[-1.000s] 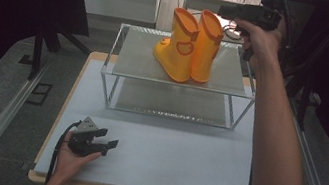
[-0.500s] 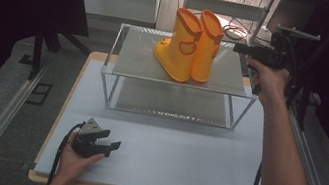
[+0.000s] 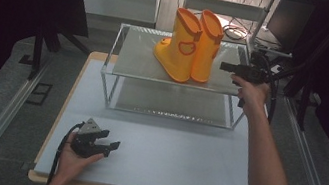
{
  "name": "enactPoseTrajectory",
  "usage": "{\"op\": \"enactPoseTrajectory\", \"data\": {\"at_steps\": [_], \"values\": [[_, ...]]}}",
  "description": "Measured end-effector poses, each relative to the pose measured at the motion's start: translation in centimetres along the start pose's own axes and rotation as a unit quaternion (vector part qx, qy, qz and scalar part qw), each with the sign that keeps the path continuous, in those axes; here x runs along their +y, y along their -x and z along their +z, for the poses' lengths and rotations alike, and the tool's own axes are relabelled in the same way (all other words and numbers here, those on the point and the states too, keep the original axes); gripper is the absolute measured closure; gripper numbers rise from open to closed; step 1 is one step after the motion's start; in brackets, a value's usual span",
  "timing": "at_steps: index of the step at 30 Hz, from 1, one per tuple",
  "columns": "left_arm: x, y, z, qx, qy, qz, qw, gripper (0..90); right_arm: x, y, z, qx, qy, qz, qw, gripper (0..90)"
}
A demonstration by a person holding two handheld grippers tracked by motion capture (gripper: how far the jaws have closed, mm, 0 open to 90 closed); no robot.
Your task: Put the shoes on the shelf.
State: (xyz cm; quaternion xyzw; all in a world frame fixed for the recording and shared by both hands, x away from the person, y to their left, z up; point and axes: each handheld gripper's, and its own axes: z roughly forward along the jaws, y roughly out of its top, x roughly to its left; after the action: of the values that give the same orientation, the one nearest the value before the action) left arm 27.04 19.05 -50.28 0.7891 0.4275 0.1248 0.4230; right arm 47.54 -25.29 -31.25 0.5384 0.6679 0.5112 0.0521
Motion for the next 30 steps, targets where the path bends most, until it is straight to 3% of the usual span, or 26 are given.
{"op": "enactPoseTrajectory", "data": {"at_steps": [9, 15, 18, 25, 30], "values": [[-0.1, -0.1, 0.0, 0.000, 0.000, -0.002, 1.0000, 36.2, -1.3, -0.9, 2.3, -0.006, -0.018, -0.022, 0.9996, 89.3], [0.0, 0.0, 0.1, -0.002, 0.000, -0.001, 1.0000, 36.2, -1.6, -1.4, 2.3, -0.017, -0.014, -0.033, 0.9992, 89.4], [0.0, 0.0, 0.0, -0.001, 0.000, -0.002, 1.0000, 36.2, -1.9, -1.2, 2.6, -0.045, -0.027, -0.044, 0.9976, 89.3], [-0.1, -0.1, 0.1, -0.001, -0.001, -0.003, 1.0000, 36.2, -2.4, -1.1, 3.0, -0.047, -0.033, -0.046, 0.9973, 89.4], [-0.1, 0.0, 0.2, -0.002, -0.002, -0.001, 1.0000, 36.2, -2.7, -1.1, 3.2, -0.063, -0.045, -0.051, 0.9957, 89.4]]}}
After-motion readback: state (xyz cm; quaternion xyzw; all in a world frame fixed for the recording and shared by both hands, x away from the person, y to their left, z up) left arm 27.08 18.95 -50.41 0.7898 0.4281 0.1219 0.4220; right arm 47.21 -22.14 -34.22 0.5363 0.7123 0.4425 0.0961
